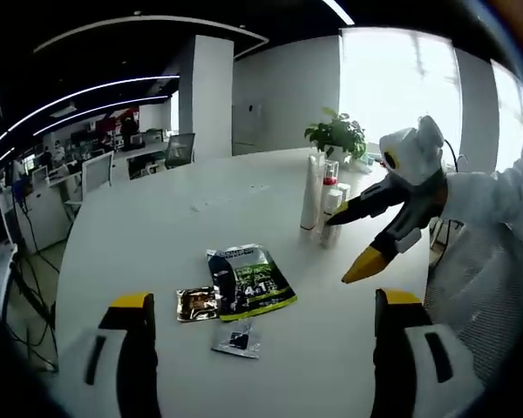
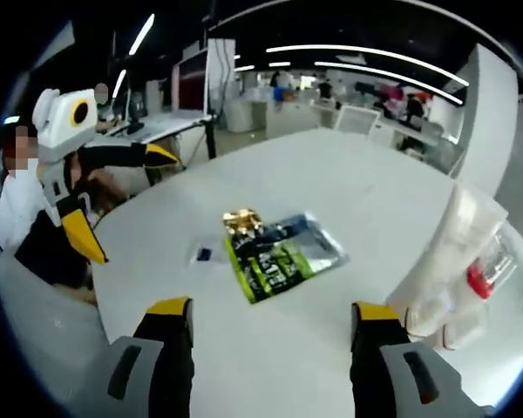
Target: Arrange the skincare products in the storage area until every visible bottle or jar stands upright without overlapping.
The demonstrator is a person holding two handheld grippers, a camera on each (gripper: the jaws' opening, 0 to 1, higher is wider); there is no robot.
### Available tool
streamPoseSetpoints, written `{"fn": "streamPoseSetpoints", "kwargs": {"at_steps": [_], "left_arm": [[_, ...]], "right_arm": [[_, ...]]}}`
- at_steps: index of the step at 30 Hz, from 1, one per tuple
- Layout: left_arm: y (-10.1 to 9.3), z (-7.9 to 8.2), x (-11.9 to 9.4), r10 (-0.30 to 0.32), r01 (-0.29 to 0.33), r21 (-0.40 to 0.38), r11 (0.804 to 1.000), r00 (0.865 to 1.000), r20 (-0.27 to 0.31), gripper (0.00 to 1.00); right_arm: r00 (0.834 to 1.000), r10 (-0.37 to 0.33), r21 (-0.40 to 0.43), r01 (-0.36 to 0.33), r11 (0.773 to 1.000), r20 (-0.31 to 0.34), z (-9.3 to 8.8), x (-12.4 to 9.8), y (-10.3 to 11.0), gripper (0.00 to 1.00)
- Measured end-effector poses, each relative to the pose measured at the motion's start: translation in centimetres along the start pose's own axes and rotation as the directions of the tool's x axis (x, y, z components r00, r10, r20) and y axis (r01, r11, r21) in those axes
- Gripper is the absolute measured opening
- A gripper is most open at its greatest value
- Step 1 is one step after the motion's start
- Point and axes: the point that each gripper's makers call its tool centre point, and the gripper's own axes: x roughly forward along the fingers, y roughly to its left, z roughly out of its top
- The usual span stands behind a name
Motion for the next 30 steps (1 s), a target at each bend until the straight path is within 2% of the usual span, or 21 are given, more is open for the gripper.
{"fn": "streamPoseSetpoints", "kwargs": {"at_steps": [5,11,13,20,23,27,30], "left_arm": [[-0.1,-0.2,0.1,-0.005,0.005,-0.009,1.000,1.000,-0.001,0.99],[-0.4,-0.2,0.2,-0.009,0.009,-0.015,1.000,1.000,0.006,0.99],[-0.4,-0.2,0.3,-0.011,0.011,-0.017,1.000,1.000,0.007,0.99],[-0.3,-0.4,0.2,-0.008,0.009,-0.021,1.000,1.000,0.002,0.99],[-0.2,-0.6,0.2,-0.006,0.006,-0.025,1.000,1.000,0.000,0.98],[-0.3,-0.7,0.1,-0.004,0.004,-0.030,1.000,1.000,0.001,0.98],[-0.3,-0.8,0.1,-0.002,0.002,-0.032,1.000,1.000,0.000,0.98]], "right_arm": [[0.999,0.028,-0.001,-0.028,1.000,-0.030,-0.5,1.0,0.3,0.77],[0.998,0.042,-0.012,-0.043,0.999,-0.055,-0.8,2.2,0.5,0.81],[0.997,0.044,-0.016,-0.045,0.999,-0.061,-0.8,2.5,0.5,0.78],[0.994,0.057,-0.013,-0.058,0.998,-0.090,-1.2,3.9,0.6,0.76],[0.994,0.054,0.000,-0.054,0.999,-0.091,-1.3,4.4,0.6,0.71],[0.992,0.070,-0.002,-0.071,0.997,-0.109,-1.5,5.1,1.0,0.69],[0.992,0.069,0.009,-0.068,0.998,-0.106,-1.5,5.6,1.1,0.61]]}}
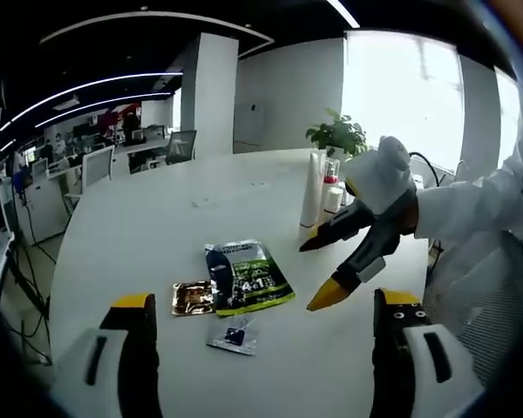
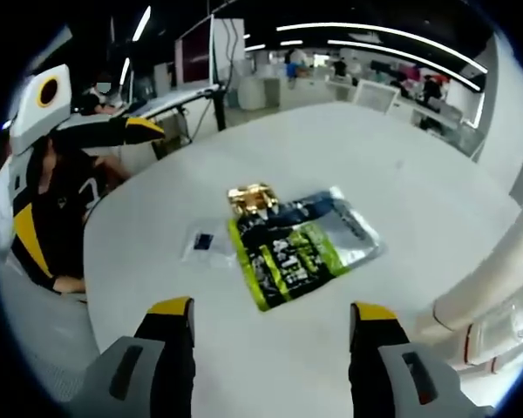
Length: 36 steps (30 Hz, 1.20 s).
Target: Arrange the skincare products in the storage area until every visible bottle or jar stands upright without overlapping.
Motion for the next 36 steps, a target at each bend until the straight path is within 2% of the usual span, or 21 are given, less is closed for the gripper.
{"fn": "streamPoseSetpoints", "kwargs": {"at_steps": [6,14,24,28,36], "left_arm": [[0.0,-0.1,-0.1,0.000,0.000,-0.007,1.000,1.000,0.001,0.98],[0.0,-0.3,-0.2,-0.001,0.001,-0.012,1.000,1.000,-0.001,0.97],[-0.1,-0.4,-0.2,-0.002,0.002,-0.022,1.000,1.000,0.003,0.96],[-0.2,-0.5,-0.2,-0.006,0.006,-0.024,1.000,1.000,0.001,0.96],[-0.2,-0.4,-0.1,-0.009,0.009,-0.029,1.000,1.000,0.010,0.95]], "right_arm": [[1.000,-0.011,0.036,0.011,0.999,-0.009,-0.1,0.8,-0.4,0.47],[1.000,-0.005,0.096,0.007,0.995,-0.019,-0.7,1.5,-0.2,0.33],[1.000,-0.006,0.252,0.007,0.968,-0.008,-1.4,2.5,-0.4,0.22],[1.000,-0.009,0.259,0.010,0.966,-0.006,-1.4,2.4,-0.4,0.18],[1.000,-0.004,0.340,0.003,0.940,0.001,-1.1,2.4,-0.6,0.12]]}}
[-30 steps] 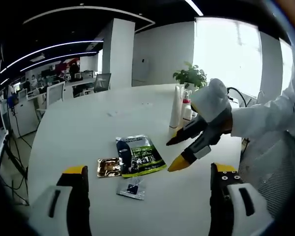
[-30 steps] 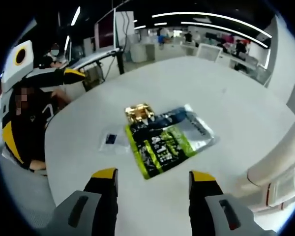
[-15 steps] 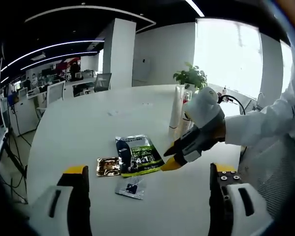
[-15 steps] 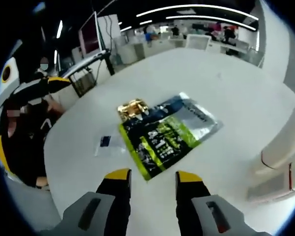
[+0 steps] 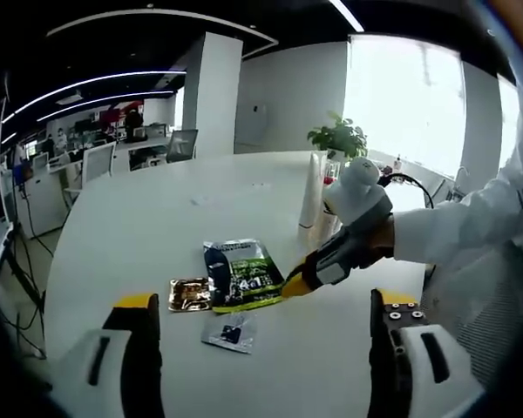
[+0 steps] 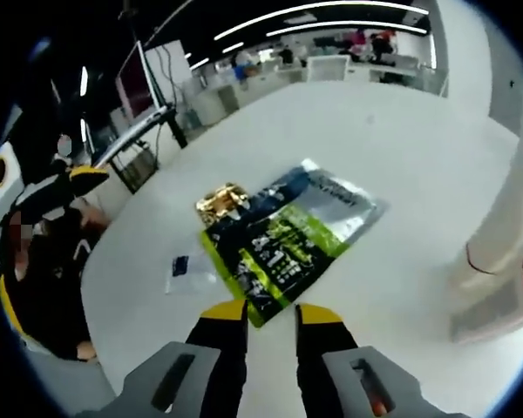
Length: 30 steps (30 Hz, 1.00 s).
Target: Arrange the skincare products in the storage area until every visible bottle or jar stands upright without overlapping.
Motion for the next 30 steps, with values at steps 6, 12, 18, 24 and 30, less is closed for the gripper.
{"fn": "streamPoseSetpoints", "kwargs": {"at_steps": [6,12,18,24,30], "left_arm": [[-0.1,0.1,0.1,-0.003,0.003,-0.004,1.000,1.000,0.004,0.94],[-0.2,0.0,0.2,-0.010,0.010,-0.004,1.000,1.000,0.003,0.94],[-0.1,0.1,0.2,-0.009,0.009,-0.006,1.000,1.000,0.005,0.93],[-0.1,0.1,0.2,-0.009,0.009,-0.005,1.000,1.000,0.005,0.93],[-0.2,0.0,0.3,-0.012,0.012,-0.006,1.000,1.000,0.001,0.93]], "right_arm": [[1.000,-0.008,0.091,0.008,0.996,0.003,0.4,0.2,-0.5,0.06],[1.000,-0.005,0.176,0.001,0.984,0.024,0.4,0.4,-0.7,0.02],[0.999,-0.010,0.258,-0.002,0.966,0.042,0.3,0.5,-1.3,0.00],[0.998,0.003,0.321,-0.022,0.947,0.061,0.3,0.6,-1.3,0.00],[0.997,0.015,0.374,-0.044,0.926,0.079,0.2,0.6,-1.2,0.00]]}}
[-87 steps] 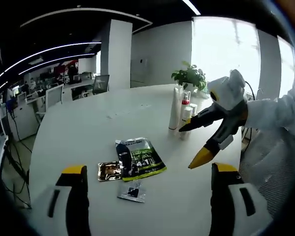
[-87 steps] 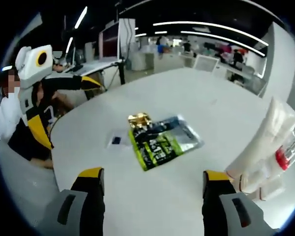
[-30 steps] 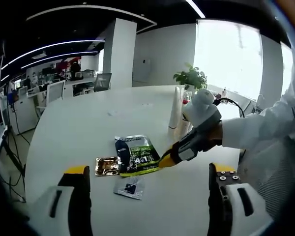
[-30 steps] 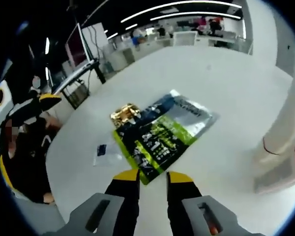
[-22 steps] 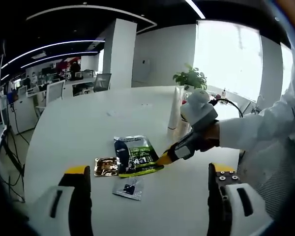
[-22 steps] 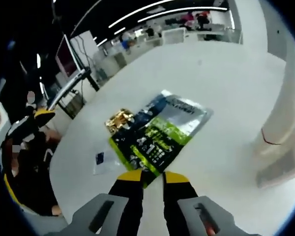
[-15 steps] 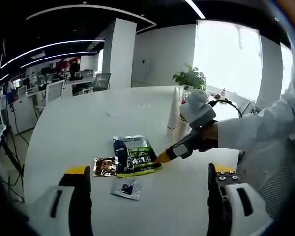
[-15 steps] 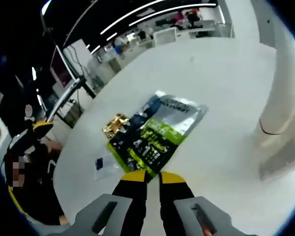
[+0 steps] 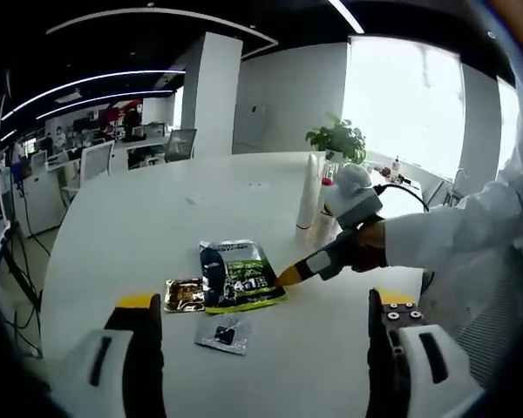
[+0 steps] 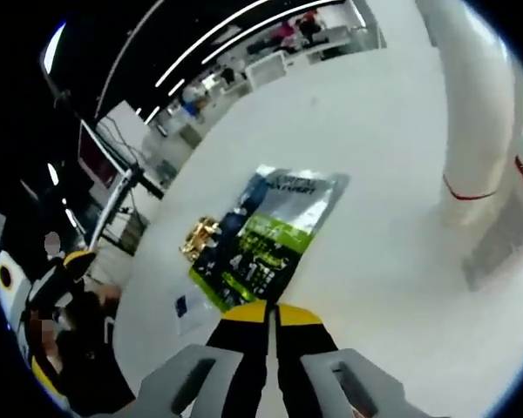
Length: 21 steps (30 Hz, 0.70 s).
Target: Arrange the skincare products in the storage area until every visible bottle or jar stands upright without overlapping.
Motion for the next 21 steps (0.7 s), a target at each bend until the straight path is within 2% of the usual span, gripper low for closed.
{"fn": "streamPoseSetpoints", "kwargs": {"at_steps": [2,5,10,11,12,13,16,17,18,20,21], "left_arm": [[0.1,-0.1,0.1,-0.002,0.002,0.000,1.000,1.000,-0.002,0.91],[0.0,-0.6,0.8,-0.009,0.009,0.019,1.000,1.000,-0.010,0.89],[-0.3,-1.4,2.3,-0.015,0.019,0.092,0.996,0.999,-0.040,0.81],[-0.3,-1.4,2.8,-0.013,0.018,0.136,0.991,0.999,-0.039,0.78],[-1.0,-0.8,3.3,-0.004,0.010,0.192,0.981,0.999,-0.032,0.74],[-1.1,-0.8,3.6,0.004,0.003,0.217,0.976,0.999,-0.032,0.69],[-0.3,-1.2,5.0,0.031,-0.017,0.307,0.951,0.999,-0.042,0.60],[-0.6,-1.7,5.6,0.017,0.008,0.373,0.928,0.998,-0.064,0.59],[-0.7,-1.9,5.9,0.016,0.015,0.386,0.922,0.997,-0.077,0.58],[-1.0,-2.2,6.8,0.017,0.020,0.463,0.886,0.997,-0.077,0.55],[-0.9,-2.6,7.3,0.034,0.020,0.521,0.854,0.995,-0.093,0.51]], "right_arm": [[1.000,0.021,0.048,-0.021,0.999,0.011,0.1,-0.1,0.2,0.00],[1.000,0.014,0.039,-0.014,0.999,0.013,0.0,-0.3,0.2,0.00],[1.000,0.015,0.044,-0.016,0.999,0.011,-0.2,-0.2,0.2,0.00],[1.000,0.017,0.049,-0.018,0.999,0.013,-0.1,-0.2,0.3,0.00],[1.000,0.018,0.050,-0.019,0.999,0.014,-0.1,-0.2,0.3,0.00],[1.000,0.018,0.049,-0.018,0.999,0.015,-0.1,-0.3,0.3,0.00],[0.999,0.034,0.083,-0.036,0.996,0.022,0.0,-0.3,0.7,0.00],[0.999,0.031,0.082,-0.033,0.996,0.025,0.0,-0.3,0.6,0.00],[0.999,0.029,0.076,-0.030,0.997,0.023,0.0,-0.3,0.6,0.00],[0.999,0.026,0.073,-0.028,0.997,0.022,0.0,-0.3,0.5,0.00],[0.999,0.028,0.076,-0.030,0.997,0.025,0.0,-0.3,0.6,0.00]]}}
